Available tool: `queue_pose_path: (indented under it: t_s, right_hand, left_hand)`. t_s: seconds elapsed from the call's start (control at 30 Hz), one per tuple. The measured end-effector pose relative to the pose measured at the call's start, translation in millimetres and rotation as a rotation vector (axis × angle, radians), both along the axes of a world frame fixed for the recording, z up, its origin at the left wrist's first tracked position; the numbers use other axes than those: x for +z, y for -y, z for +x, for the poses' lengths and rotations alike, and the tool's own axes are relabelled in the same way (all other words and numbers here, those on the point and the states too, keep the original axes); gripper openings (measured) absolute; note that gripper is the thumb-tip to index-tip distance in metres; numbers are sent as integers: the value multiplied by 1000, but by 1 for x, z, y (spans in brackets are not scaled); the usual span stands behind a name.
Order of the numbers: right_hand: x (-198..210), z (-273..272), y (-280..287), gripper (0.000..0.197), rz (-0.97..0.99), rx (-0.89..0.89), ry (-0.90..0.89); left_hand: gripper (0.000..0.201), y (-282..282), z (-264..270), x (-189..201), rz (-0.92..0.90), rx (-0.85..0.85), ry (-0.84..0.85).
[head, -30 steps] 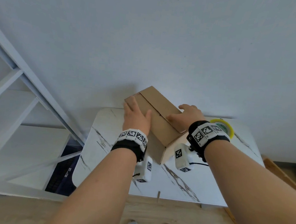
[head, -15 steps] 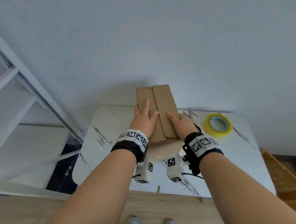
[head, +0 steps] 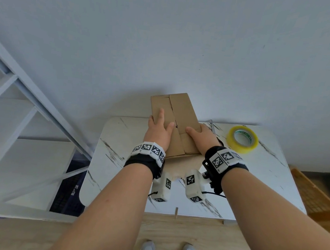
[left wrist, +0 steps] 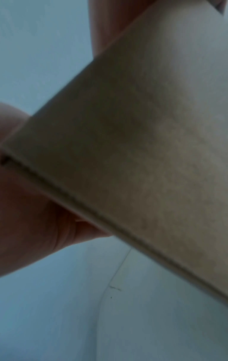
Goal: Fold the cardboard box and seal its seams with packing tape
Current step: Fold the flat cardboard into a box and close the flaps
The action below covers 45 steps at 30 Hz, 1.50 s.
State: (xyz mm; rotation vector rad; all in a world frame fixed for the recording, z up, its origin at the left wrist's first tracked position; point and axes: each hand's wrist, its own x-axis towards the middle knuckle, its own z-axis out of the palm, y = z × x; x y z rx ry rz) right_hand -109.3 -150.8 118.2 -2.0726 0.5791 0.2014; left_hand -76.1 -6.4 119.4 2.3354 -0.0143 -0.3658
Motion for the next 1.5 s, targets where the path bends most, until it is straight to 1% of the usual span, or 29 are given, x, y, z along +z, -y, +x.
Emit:
queue_pose_path:
  t_s: [0.13,0.4,0.7,0.87,0.97,1.07,1.13,1.2,1.23,1.3,1.33,1.43,1.5]
  right_hand:
    - [1,4,-1,45,-7,-4,10]
    - [9,27,-3,53,-65,31,33]
    - [0,32,-3,53,-93,5,49]
    - [5,31,-6,55,-135,14,-32]
    - [9,28,-7,51,-69,11,-49]
    - [9,21,-3,58,9,-10,-60]
    - [10,13,-1,61,-6,-4,-120]
    - [10,8,2,69,-29,-7,-165]
    - [11,6,3,68,-27,-19,-144]
    - [15,7,5,54,-34,-51,-46]
    - [17,8,6,50,-62,-69,3]
    - [23,12,14,53,-103,-119,97]
    - [22,12,19,51,-123,-103,135]
  left_hand:
    - [64,1,3,1,36,-1,8]
    - [65,3,24,3,-13,76,10]
    - [67,6,32,1,42,84,-9]
    - [67,7,29,2,33,100,-9]
    - [67,9,25,1,51,131,3]
    - [66,10,22,2,71,175,-16]
    - [66,11,22,4,87,208,-40]
    - [66,14,21,8,107,234,-56]
    - [66,17,20,10,116,241,-62]
    - [67,21,18,13,133,257,-71]
    - [66,24,18,14,144,267,-68]
    - [66,27,16,12,175,288,-41]
    - [68,26,13,9,165,267,-28]
